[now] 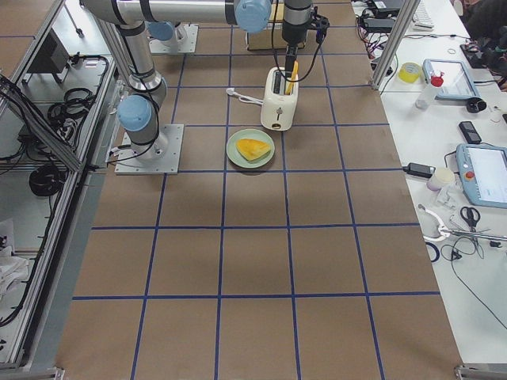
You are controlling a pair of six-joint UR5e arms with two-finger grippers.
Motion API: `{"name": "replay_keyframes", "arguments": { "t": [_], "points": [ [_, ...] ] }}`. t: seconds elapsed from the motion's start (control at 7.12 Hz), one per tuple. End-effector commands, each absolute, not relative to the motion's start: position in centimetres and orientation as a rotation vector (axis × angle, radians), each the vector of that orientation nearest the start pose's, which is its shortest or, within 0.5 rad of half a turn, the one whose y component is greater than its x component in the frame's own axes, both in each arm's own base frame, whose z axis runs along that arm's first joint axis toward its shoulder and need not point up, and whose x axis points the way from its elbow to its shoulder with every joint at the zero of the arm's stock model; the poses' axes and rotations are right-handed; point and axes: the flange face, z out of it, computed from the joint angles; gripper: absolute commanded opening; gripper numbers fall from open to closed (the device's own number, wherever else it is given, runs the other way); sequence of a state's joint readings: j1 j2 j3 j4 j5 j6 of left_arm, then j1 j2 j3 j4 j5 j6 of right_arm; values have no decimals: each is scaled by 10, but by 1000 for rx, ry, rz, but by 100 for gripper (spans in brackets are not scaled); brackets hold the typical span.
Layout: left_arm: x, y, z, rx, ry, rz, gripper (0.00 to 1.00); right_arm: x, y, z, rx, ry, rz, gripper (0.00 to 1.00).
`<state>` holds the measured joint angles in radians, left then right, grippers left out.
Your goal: Press toaster with right arm
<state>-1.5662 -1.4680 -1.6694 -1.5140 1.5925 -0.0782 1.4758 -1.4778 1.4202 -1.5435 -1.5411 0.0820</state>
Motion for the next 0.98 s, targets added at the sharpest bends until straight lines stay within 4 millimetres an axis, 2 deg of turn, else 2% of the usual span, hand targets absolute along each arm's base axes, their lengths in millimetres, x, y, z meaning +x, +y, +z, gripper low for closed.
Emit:
{"name": "replay_keyframes", "arguments": {
  "t": [0.0,0.14,0.28,0.42,0.56,0.7,0.84],
  "points": [
    [-129,-455,494,-130,3118,-97,100,114,-541,514,221,3102,-56,100],
    [-129,-455,494,-130,3118,-97,100,139,-536,513,152,3105,-57,100],
    [-129,-455,494,-130,3118,-97,100,147,-536,509,160,3113,-45,100],
    [-129,-455,494,-130,3118,-97,100,151,-536,508,232,3104,-36,100],
    [-129,-455,493,-130,3118,-95,100,157,-535,506,179,3108,-32,100],
    [-129,-455,494,-130,3118,-97,100,157,-536,506,25,3122,-39,100],
    [-129,-455,494,-130,3117,-97,100,154,-537,506,19,3110,-39,100]
  ]
}}
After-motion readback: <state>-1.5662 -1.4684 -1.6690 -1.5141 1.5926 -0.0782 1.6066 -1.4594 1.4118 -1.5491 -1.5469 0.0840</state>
